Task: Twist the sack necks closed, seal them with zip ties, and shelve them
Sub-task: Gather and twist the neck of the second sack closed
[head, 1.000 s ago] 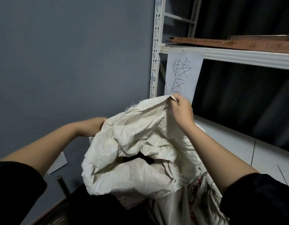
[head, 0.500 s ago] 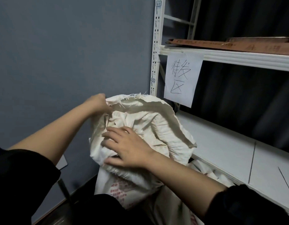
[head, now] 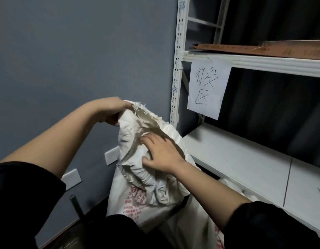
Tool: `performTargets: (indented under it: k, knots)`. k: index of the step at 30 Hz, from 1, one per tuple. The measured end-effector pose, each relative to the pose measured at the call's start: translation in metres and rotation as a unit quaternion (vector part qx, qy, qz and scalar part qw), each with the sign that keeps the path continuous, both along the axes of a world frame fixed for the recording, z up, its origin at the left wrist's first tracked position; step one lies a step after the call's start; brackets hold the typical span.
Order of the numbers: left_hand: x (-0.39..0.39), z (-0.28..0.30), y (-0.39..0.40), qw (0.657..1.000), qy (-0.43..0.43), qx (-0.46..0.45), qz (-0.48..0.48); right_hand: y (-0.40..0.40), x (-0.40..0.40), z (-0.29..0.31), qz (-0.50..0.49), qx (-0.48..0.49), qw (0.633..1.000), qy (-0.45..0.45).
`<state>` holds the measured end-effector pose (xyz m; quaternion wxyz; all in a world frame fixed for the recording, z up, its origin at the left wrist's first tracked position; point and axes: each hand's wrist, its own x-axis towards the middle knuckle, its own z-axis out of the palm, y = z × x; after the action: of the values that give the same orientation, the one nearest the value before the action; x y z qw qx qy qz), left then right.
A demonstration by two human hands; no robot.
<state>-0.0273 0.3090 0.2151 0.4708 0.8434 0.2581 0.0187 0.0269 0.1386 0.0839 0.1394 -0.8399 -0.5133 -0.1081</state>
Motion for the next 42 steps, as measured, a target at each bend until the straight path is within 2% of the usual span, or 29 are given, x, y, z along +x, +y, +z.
performTargets:
  k: [1, 3, 5, 8, 10, 11, 14, 17, 19, 21, 24, 26, 28, 30, 32, 33, 34, 36, 37, 38, 39, 41, 42]
  knots:
    - [0.003, 0.000, -0.002, 0.997, -0.034, -0.069, 0.017, -0.001, -0.004, 0.002, -0.004, 0.071, 0.997, -0.029]
    - [0.006, 0.003, -0.007, 0.970, -0.105, -0.216, 0.040, -0.002, -0.009, 0.002, -0.030, 0.220, 0.969, -0.107]
    - [0.009, 0.006, -0.011, 0.936, -0.152, -0.315, 0.039, 0.000, -0.015, 0.003, -0.078, 0.299, 0.943, -0.121]
    - [0.012, 0.009, -0.019, 0.902, -0.184, -0.387, 0.046, 0.004, -0.021, 0.005, -0.151, 0.297, 0.942, -0.045]
    - [0.013, 0.011, -0.027, 0.889, -0.203, -0.407, 0.055, 0.007, -0.021, 0.005, -0.169, 0.287, 0.943, -0.026]
    - [0.013, 0.012, -0.031, 0.885, -0.215, -0.409, 0.056, 0.006, -0.020, 0.007, -0.169, 0.300, 0.938, 0.023]
    - [0.015, 0.008, -0.035, 0.891, -0.259, -0.366, 0.064, 0.002, -0.010, 0.017, -0.168, 0.373, 0.888, 0.210]
    - [0.016, -0.003, -0.033, 0.926, -0.264, -0.263, 0.065, -0.007, -0.003, 0.033, -0.132, 0.422, 0.844, 0.302]
    - [0.018, -0.018, -0.032, 0.966, -0.218, -0.139, 0.022, -0.012, 0.003, 0.047, -0.121, 0.442, 0.811, 0.364]
    - [0.017, -0.036, -0.028, 0.988, -0.138, -0.033, -0.052, -0.015, 0.010, 0.062, -0.109, 0.444, 0.780, 0.426]
    - [0.017, -0.058, -0.020, 0.987, -0.039, -0.014, -0.158, -0.024, 0.021, 0.089, -0.068, 0.443, 0.753, 0.481]
    - [0.018, -0.067, -0.018, 0.981, -0.001, -0.027, -0.191, -0.030, 0.026, 0.110, -0.075, 0.438, 0.771, 0.455]
    - [0.019, -0.074, -0.018, 0.977, 0.016, -0.001, -0.215, -0.034, 0.029, 0.130, -0.087, 0.433, 0.792, 0.421]
    - [0.023, -0.078, -0.019, 0.976, 0.007, 0.031, -0.215, -0.041, 0.030, 0.147, -0.076, 0.440, 0.768, 0.459]
    - [0.024, -0.079, -0.020, 0.978, -0.008, 0.066, -0.198, -0.051, 0.031, 0.164, -0.013, 0.420, 0.735, 0.532]
    - [0.025, -0.079, -0.019, 0.980, 0.004, 0.067, -0.185, -0.056, 0.030, 0.170, 0.014, 0.393, 0.745, 0.538]
    - [0.024, -0.081, -0.018, 0.982, 0.016, 0.063, -0.177, -0.060, 0.032, 0.175, 0.022, 0.354, 0.792, 0.497]
    - [0.025, -0.087, -0.014, 0.985, 0.021, 0.066, -0.159, -0.062, 0.040, 0.173, -0.044, 0.243, 0.919, 0.306]
    - [0.025, -0.089, -0.013, 0.986, 0.010, 0.081, -0.145, -0.063, 0.040, 0.170, -0.102, 0.195, 0.954, 0.204]
    - [0.026, -0.090, -0.013, 0.986, -0.011, 0.106, -0.126, -0.063, 0.045, 0.166, -0.156, 0.167, 0.964, 0.136]
    - [0.025, -0.090, -0.013, 0.984, -0.028, 0.145, -0.103, -0.063, 0.046, 0.163, -0.184, 0.179, 0.960, 0.116]
    - [0.023, -0.090, -0.011, 0.969, -0.056, 0.232, -0.057, -0.069, 0.050, 0.156, -0.186, 0.274, 0.932, 0.148]
    - [0.021, -0.090, -0.006, 0.967, -0.065, 0.241, -0.047, -0.073, 0.052, 0.153, -0.173, 0.339, 0.907, 0.181]
